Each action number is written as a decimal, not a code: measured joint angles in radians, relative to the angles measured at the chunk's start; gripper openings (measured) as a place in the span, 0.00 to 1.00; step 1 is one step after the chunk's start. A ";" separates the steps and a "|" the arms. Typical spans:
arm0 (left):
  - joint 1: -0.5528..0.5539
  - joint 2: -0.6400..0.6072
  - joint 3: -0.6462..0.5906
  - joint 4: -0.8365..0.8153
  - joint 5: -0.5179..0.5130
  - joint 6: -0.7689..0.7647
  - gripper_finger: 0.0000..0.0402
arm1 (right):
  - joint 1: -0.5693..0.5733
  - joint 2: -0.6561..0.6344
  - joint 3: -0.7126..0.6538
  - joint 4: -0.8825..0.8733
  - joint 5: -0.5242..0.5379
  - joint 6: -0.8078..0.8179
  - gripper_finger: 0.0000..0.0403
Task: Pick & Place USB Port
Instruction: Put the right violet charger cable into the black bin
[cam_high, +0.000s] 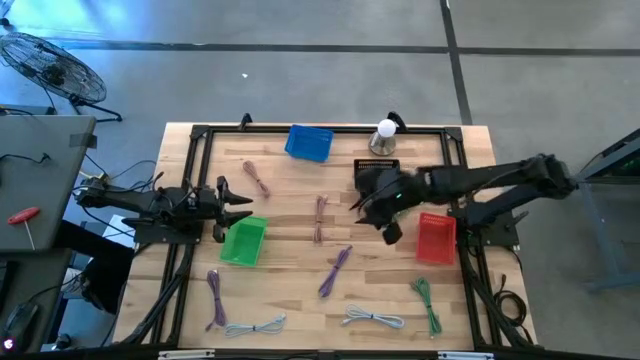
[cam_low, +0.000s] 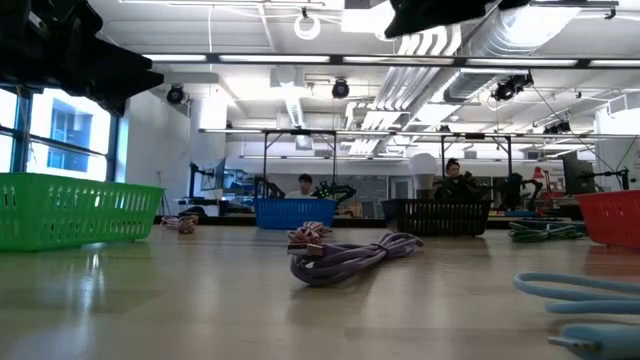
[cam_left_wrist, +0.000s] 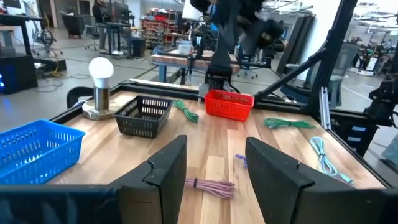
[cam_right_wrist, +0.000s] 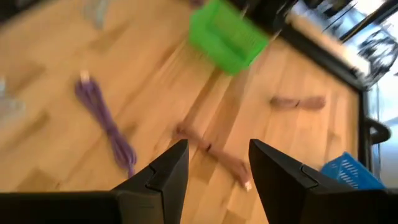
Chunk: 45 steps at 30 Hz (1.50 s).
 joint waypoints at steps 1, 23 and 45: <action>0.000 0.000 0.000 0.000 0.000 0.000 0.40 | 0.014 0.027 0.017 -0.020 0.017 -0.010 0.40; 0.000 0.000 0.000 0.019 0.042 -0.008 0.40 | 0.152 0.538 0.295 -0.232 0.076 -0.089 0.40; 0.000 0.000 0.000 0.010 0.044 -0.064 0.40 | 0.190 0.621 0.303 -0.248 0.029 -0.035 0.39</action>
